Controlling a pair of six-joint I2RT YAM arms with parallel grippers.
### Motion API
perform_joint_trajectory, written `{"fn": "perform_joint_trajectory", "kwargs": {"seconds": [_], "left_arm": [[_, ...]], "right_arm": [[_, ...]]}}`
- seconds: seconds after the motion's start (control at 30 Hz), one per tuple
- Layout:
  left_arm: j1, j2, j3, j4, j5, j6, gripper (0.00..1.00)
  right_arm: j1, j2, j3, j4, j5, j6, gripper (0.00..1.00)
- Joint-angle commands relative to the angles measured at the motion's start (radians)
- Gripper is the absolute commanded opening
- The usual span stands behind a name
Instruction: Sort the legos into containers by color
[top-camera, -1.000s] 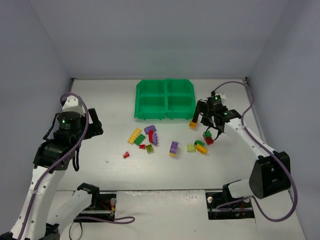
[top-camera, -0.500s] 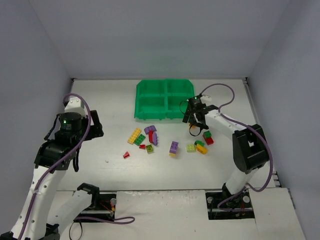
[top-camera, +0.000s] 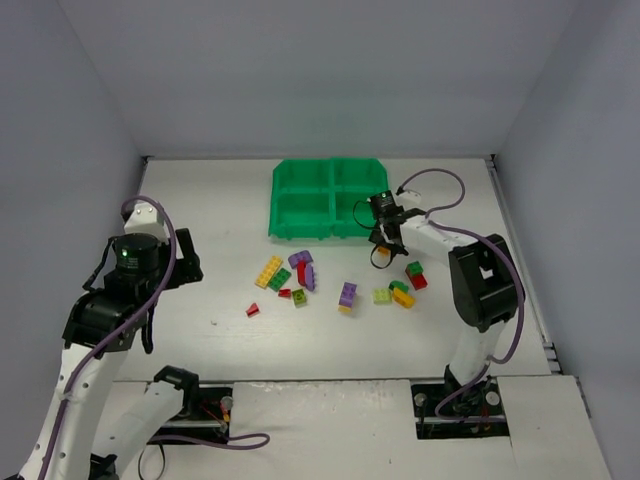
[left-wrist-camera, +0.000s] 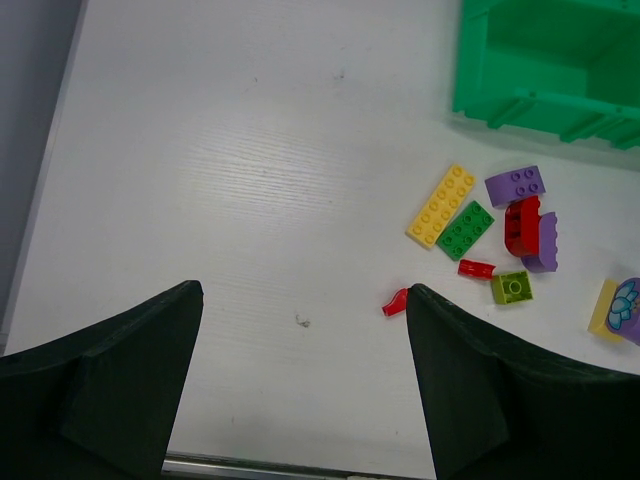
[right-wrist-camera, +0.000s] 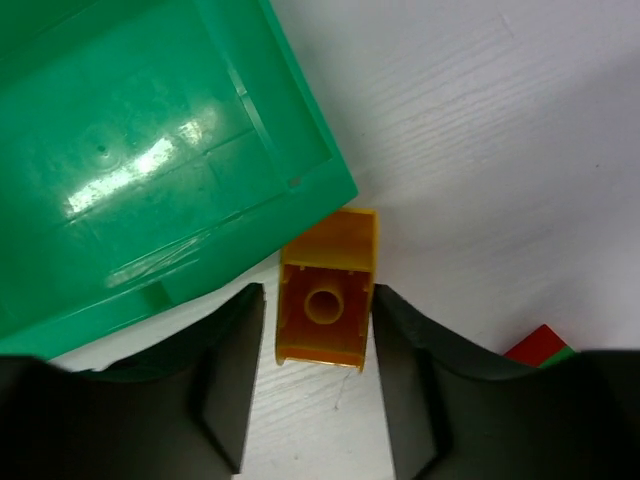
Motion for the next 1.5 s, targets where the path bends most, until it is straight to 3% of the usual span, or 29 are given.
{"fn": "perform_joint_trajectory", "kwargs": {"seconds": [0.0, 0.1, 0.13, 0.4, 0.57, 0.8, 1.03, 1.17, 1.47], "left_arm": [[-0.003, 0.009, 0.028, 0.014, -0.017, 0.016, 0.76], [-0.003, 0.009, 0.028, 0.014, -0.014, 0.016, 0.77], [-0.003, 0.009, 0.027, 0.017, -0.012, 0.014, 0.76], [-0.003, 0.010, 0.038, 0.030, 0.014, 0.014, 0.76], [-0.003, 0.010, 0.022, 0.046, 0.049, 0.007, 0.76], [-0.003, -0.003, -0.005, 0.078, 0.082, -0.035, 0.77], [-0.003, -0.016, 0.019, 0.080, 0.079, -0.078, 0.76], [-0.003, -0.020, 0.025, 0.064, 0.082, -0.087, 0.77], [-0.003, -0.028, 0.019, 0.024, 0.072, -0.099, 0.76]], "right_arm": [[0.002, -0.021, 0.016, 0.030, 0.094, 0.038, 0.40], [0.002, -0.033, 0.000, 0.028, 0.106, 0.015, 0.15], [0.002, -0.041, -0.010, 0.028, 0.106, 0.012, 0.00], [0.068, -0.306, 0.032, -0.041, 0.064, -0.125, 0.00], [0.063, -0.377, 0.225, -0.032, -0.044, -0.279, 0.00], [-0.027, -0.158, 0.463, 0.128, -0.249, -0.543, 0.00], [-0.087, 0.140, 0.680, 0.221, -0.414, -0.658, 0.02], [-0.099, 0.231, 0.720, 0.298, -0.464, -0.666, 0.02], [-0.118, 0.403, 0.851, 0.306, -0.536, -0.672, 0.14]]}}
